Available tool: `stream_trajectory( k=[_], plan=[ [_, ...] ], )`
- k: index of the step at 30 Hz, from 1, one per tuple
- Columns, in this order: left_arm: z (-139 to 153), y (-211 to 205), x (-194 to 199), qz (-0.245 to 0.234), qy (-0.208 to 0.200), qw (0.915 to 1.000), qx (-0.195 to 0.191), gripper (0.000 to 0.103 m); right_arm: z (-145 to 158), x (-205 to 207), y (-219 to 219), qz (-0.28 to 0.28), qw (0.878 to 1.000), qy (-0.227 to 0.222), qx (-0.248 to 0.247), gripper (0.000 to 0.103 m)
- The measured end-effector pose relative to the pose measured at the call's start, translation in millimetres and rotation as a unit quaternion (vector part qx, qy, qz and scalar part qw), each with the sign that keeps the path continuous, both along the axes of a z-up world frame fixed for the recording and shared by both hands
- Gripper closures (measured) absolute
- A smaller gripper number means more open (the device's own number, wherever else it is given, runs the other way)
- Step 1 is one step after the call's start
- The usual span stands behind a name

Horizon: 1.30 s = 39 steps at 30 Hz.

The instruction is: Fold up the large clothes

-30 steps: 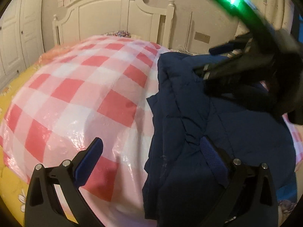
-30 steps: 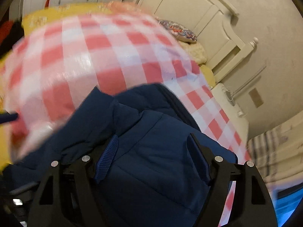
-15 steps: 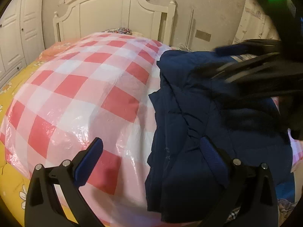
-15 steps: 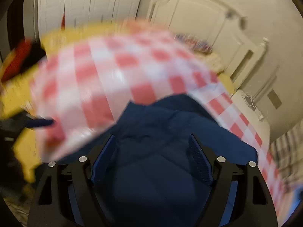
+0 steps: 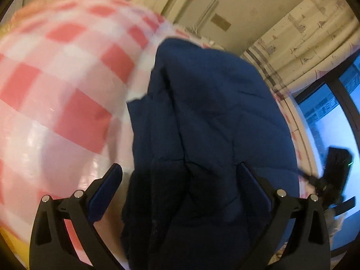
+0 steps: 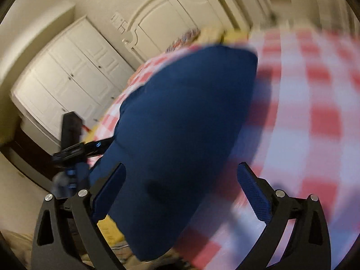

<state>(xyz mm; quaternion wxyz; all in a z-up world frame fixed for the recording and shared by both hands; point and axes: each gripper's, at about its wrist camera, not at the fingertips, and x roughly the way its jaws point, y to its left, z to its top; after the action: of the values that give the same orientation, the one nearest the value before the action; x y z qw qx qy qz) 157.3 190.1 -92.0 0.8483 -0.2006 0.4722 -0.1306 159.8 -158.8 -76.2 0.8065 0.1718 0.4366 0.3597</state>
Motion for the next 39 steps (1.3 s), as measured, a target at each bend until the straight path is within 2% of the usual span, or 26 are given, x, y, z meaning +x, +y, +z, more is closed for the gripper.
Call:
stream_trajectory(
  k=[2, 5, 6, 8, 9, 13, 15, 16, 18, 19, 21, 23, 25, 28, 31, 33, 34, 35, 37, 38, 39],
  plan=[
    [-5.9, 3.8, -0.2, -0.007, 0.013, 0.9998, -0.015, 0.002, -20.9, 2.3, 9.3, 0.02, 0.999, 0.04, 0.015, 0.006],
    [-13.0, 6.6, -1.5, -0.023, 0.019, 0.9991, -0.03, 0.002, -33.5, 4.1, 19.7, 0.045, 0.995, 0.071, 0.061, 0.006],
    [-15.9, 8.7, -0.2, -0.026, 0.021, 0.9987, -0.039, 0.002, -34.8, 4.3, 25.4, 0.051, 0.994, 0.074, 0.062, 0.004],
    [-28.9, 14.7, 4.1, -0.034, 0.034, 0.9951, -0.086, 0.002, -33.8, 1.2, 37.1, 0.05, 0.996, 0.066, 0.043, 0.004],
    [-31.0, 17.1, 4.6, -0.033, 0.03, 0.9942, -0.098, 0.002, -33.1, -0.4, 41.0, 0.048, 0.996, 0.061, 0.036, 0.004],
    [-28.7, 6.2, 1.7, -0.037, 0.009, 0.9955, -0.087, 0.002, -26.1, -7.3, 47.2, 0.045, 0.999, 0.027, 0.013, 0.005],
    [-19.0, -7.8, -5.9, -0.029, -0.027, 0.9979, -0.051, 0.011, -15.3, -18.5, 51.9, 0.039, 0.999, -0.025, -0.018, 0.017],
    [-13.4, -16.2, -10.4, -0.022, -0.042, 0.9986, -0.024, 0.013, -11.7, -21.8, 55.0, 0.037, 0.998, -0.045, -0.033, 0.02],
    [-0.1, -33.9, -16.1, -0.01, -0.07, 0.9972, 0.025, 0.025, -5.4, -29.7, 59.3, 0.027, 0.995, -0.078, -0.05, 0.027],
    [6.3, -39.9, -18.1, -0.009, -0.081, 0.9961, 0.034, 0.028, -2.4, -30.0, 57.7, 0.02, 0.994, -0.091, -0.053, 0.028],
    [16.6, -53.3, -11.4, -0.011, -0.103, 0.9943, 0.027, 0.04, 7.8, -31.2, 46.2, -0.006, 0.99, -0.126, -0.062, 0.031],
    [23.9, -63.7, -1.3, -0.015, -0.115, 0.9932, 0.013, 0.046, 19.8, -30.5, 31.1, -0.03, 0.985, -0.156, -0.071, 0.032],
    [35.0, -84.5, 14.4, -0.022, -0.131, 0.9911, 0.0, 0.047, 32.3, -26.1, 12.7, -0.058, 0.981, -0.173, -0.069, 0.032],
    [51.8, -128.5, 48.5, -0.039, -0.145, 0.9886, 0.003, 0.047, 50.8, -13.1, -19.2, -0.101, 0.97, -0.204, -0.08, 0.032],
    [41.6, -168.6, 92.5, -0.048, -0.117, 0.9919, 0.004, 0.047, 51.4, 15.7, -57.2, -0.13, 0.964, -0.202, -0.117, 0.033],
    [23.0, -196.1, 117.3, -0.053, -0.086, 0.9947, 0.019, 0.044, 38.1, 40.8, -75.0, -0.148, 0.959, -0.177, -0.167, 0.034],
    [15.0, -209.9, 122.3, -0.054, -0.085, 0.9944, 0.03, 0.041, 26.6, 53.3, -84.1, -0.16, 0.955, -0.153, -0.198, 0.033],
    [13.3, -221.3, 120.4, -0.051, -0.1, 0.9926, 0.048, 0.036, 20.8, 55.7, -93.3, -0.174, 0.954, -0.143, -0.199, 0.032],
    [12.9, -231.1, 116.1, -0.042, -0.112, 0.9896, 0.081, 0.034, 19.5, 57.4, -93.6, -0.191, 0.953, -0.138, -0.193, 0.025],
    [13.0, -231.8, 113.7, -0.038, -0.111, 0.9895, 0.084, 0.033, 25.0, 47.8, -94.5, -0.21, 0.946, -0.138, -0.206, 0.014],
    [11.8, -229.9, 114.4, -0.037, -0.108, 0.9902, 0.081, 0.031, 32.9, 40.0, -92.0, -0.233, 0.936, -0.146, -0.22, 0.013]
  ],
)
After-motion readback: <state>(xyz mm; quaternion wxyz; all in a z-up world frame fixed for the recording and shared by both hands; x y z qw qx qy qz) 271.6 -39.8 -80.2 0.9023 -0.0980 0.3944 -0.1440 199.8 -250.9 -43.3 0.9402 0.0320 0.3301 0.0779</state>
